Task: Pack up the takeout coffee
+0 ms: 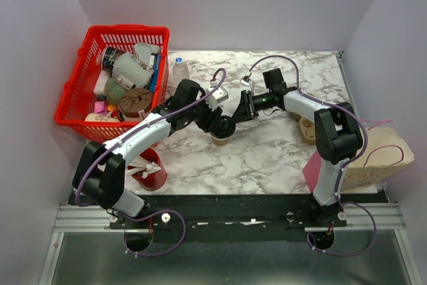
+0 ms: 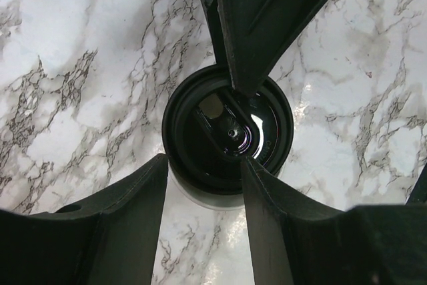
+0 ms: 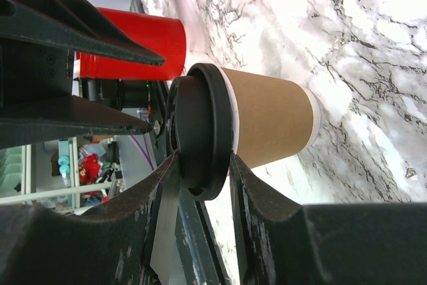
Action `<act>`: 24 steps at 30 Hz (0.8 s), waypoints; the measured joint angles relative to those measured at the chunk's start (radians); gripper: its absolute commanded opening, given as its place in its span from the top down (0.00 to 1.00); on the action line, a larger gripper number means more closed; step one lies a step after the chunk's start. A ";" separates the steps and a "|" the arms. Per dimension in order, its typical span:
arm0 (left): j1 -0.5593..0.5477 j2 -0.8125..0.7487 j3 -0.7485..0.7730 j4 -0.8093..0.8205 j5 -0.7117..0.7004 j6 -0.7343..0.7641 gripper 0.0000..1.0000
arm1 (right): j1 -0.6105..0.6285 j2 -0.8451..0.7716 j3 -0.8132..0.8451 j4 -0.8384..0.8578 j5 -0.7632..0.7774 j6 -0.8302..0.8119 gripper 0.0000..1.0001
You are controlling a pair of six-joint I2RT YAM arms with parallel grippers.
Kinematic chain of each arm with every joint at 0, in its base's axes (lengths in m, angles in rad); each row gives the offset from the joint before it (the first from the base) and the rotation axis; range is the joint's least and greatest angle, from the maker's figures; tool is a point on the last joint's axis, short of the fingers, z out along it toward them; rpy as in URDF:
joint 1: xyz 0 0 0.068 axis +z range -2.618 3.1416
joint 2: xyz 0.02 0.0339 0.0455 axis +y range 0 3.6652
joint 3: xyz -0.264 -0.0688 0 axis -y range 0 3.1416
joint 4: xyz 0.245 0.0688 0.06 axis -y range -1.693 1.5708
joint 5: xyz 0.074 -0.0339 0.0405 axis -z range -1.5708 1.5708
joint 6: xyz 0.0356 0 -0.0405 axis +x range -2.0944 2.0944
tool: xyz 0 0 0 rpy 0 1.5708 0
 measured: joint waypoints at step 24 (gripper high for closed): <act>0.055 -0.027 -0.021 -0.019 -0.062 0.013 0.44 | 0.018 0.013 0.016 -0.015 0.030 -0.011 0.55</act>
